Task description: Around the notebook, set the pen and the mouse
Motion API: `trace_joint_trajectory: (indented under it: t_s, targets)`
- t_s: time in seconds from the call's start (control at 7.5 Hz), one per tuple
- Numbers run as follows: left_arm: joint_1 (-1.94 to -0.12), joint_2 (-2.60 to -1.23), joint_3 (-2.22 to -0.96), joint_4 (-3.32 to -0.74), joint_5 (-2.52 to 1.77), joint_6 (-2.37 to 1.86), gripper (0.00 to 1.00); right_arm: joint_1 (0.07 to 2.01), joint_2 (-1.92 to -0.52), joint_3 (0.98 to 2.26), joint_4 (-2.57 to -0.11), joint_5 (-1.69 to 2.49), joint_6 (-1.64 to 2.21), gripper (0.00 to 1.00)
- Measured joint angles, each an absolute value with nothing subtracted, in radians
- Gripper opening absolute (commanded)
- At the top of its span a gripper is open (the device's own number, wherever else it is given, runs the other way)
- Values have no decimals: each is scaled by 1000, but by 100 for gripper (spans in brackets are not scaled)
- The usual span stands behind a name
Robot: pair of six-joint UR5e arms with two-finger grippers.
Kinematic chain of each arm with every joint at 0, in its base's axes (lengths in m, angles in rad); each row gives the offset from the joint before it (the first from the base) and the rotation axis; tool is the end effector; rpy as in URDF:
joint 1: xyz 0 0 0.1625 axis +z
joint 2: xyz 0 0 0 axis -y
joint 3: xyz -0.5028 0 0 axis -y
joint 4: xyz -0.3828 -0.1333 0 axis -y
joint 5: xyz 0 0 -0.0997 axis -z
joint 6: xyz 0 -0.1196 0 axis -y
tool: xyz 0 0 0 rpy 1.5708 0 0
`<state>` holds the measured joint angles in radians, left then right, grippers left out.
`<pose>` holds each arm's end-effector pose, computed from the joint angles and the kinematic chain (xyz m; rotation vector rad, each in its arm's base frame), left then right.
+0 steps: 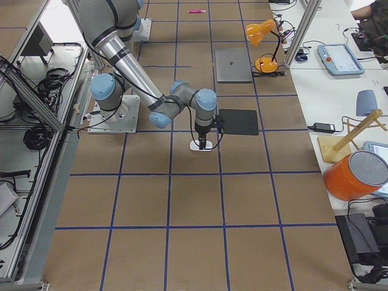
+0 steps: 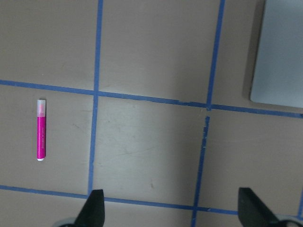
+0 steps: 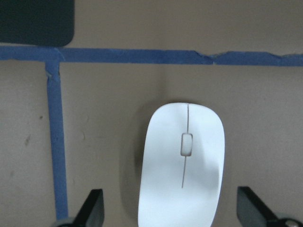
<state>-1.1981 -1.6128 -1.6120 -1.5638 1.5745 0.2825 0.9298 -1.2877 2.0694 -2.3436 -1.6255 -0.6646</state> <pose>0.0557 -0.5074 0.5062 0.1404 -3.1153 -0.1144 -0.2038 -0.4852 0.2553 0.0370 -3.1027 -0.0625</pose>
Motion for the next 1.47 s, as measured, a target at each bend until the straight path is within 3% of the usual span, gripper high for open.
trace_joint_trajectory:
  t_s: [0.13, 0.27, 0.4, 0.53, 0.93, 1.2, 1.33, 1.47]
  targets:
    - [-1085, -1627, -1673, -1513, 1572, 417, 100, 928, -1267, 2061, -2347, -1626, -665, 100]
    - [-997, -1644, -1754, -1415, 1571, 536, 100, 927, -1256, 2056, -2352, -1624, -666, 93]
    - [-932, -1663, -1860, -1273, 1571, 647, 100, 927, -1250, 2054, -2364, -1624, -666, 64]
    - [-884, -1685, -1971, -1119, 1571, 733, 100, 927, -1247, 2054, -2375, -1629, -666, 47]
    - [-839, -1787, -2108, -857, 1579, 798, 94, 926, -1246, 2054, -2370, -1664, -662, 15]
    - [-838, -1834, -2116, -824, 1583, 794, 94, 940, -1259, 2031, -2358, -1670, -646, 11]
    - [-838, -1848, -2114, -820, 1585, 792, 85, 964, -1264, 2000, -2329, -1670, -626, 11]
    - [-838, -1859, -2112, -819, 1585, 788, 52, 1010, -1265, 1954, -2282, -1670, -580, 11]
